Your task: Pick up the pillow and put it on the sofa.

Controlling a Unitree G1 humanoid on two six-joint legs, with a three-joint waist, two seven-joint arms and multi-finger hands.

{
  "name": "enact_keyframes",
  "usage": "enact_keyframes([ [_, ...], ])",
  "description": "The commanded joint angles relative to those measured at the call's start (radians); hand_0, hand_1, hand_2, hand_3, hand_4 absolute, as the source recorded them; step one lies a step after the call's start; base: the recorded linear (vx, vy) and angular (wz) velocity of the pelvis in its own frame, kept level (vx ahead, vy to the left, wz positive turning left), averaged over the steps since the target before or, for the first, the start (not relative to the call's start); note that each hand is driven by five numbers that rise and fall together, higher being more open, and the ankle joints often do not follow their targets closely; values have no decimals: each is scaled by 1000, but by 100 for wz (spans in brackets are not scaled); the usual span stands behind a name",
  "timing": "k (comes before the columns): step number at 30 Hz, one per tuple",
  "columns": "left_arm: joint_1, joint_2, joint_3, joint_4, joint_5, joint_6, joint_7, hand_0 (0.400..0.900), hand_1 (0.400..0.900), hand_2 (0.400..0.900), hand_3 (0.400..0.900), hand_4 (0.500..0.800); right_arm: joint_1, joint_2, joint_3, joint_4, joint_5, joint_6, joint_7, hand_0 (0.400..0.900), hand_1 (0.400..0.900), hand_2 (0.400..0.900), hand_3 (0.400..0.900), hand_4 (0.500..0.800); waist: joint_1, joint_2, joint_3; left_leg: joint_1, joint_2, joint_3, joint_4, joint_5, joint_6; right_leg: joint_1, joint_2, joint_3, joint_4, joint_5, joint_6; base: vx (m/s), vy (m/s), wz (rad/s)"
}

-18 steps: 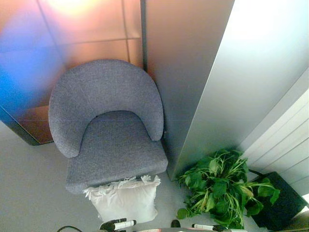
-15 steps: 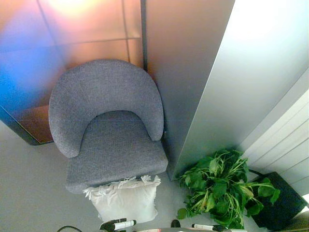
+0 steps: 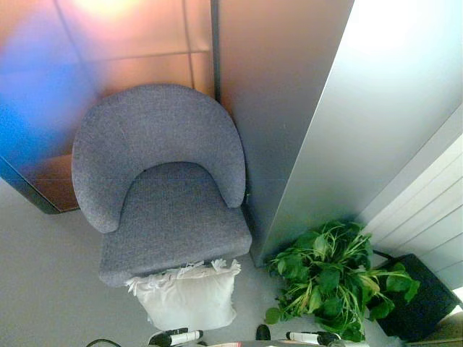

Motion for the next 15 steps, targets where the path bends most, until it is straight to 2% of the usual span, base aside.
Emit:
enact_keyframes([
  [1,-98,-15,-26,0,-18,-9,-3,900,900,900,900,800,-96,-34,88,-28,-24,-75,-20,900,900,900,900,800,15,11,81,-130,-78,-43,0,25,44,-12,6,-75,76,-117,47,-140,1,19],
  [6,-194,-6,-59,-23,-105,-23,25,900,900,900,900,800,-231,-34,141,-86,6,-144,-92,900,900,900,900,800,22,20,185,-239,-76,-45,0,56,51,-131,11,-63,94,-93,43,-155,-9,17],
  [10,-259,13,-59,-36,-156,-26,29,900,900,900,900,800,-329,-30,165,-120,39,-189,-152,900,900,900,900,800,26,21,260,-314,-72,-41,0,79,51,-216,19,-62,122,-84,35,-91,-2,17],
  [12,-258,34,-58,-40,-173,-65,3,900,900,900,900,800,-350,-51,168,-153,52,-223,-166,900,900,900,900,800,32,24,301,-358,-71,-38,0,97,50,-264,16,-70,141,-78,30,-83,20,24],
  [15,-226,54,-76,-72,-197,-147,-14,900,900,900,900,800,-386,-80,169,-236,61,-219,-207,900,900,900,900,800,49,30,360,-428,-74,-45,13,121,44,-330,9,-84,167,-67,27,-85,9,27],
])
